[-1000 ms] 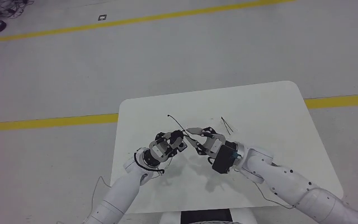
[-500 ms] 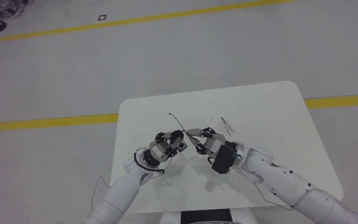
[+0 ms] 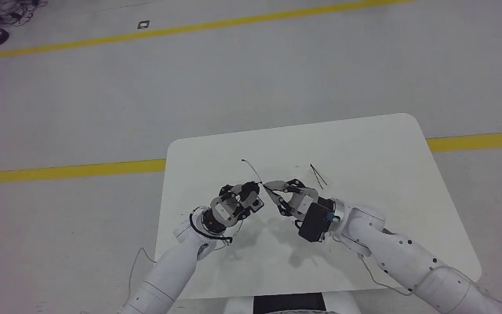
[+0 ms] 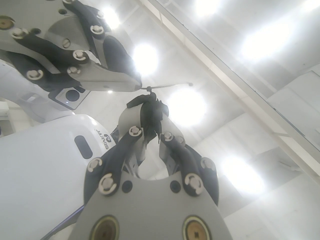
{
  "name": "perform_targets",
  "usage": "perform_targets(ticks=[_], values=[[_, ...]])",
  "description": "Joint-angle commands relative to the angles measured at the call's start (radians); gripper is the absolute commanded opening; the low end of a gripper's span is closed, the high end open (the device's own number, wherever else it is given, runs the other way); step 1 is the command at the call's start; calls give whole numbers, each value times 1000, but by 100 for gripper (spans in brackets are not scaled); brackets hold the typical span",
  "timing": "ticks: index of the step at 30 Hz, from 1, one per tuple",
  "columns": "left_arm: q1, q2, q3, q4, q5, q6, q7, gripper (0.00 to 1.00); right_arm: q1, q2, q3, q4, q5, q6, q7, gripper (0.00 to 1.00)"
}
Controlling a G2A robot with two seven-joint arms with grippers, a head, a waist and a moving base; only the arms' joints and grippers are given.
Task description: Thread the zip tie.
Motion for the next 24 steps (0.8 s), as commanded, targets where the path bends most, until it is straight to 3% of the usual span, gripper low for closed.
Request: perform_targets(ticks=[1, 22, 24], values=[[3, -2, -4, -6, 0, 3, -5, 0, -5, -1, 6, 4, -4, -2, 0, 0], [3, 2, -12, -1, 39, -11, 6, 0, -20, 0, 42, -11, -18, -22, -51, 0], [6, 2, -14, -3, 48, -15, 3, 11, -17, 4, 39, -12, -18, -23, -50, 0]])
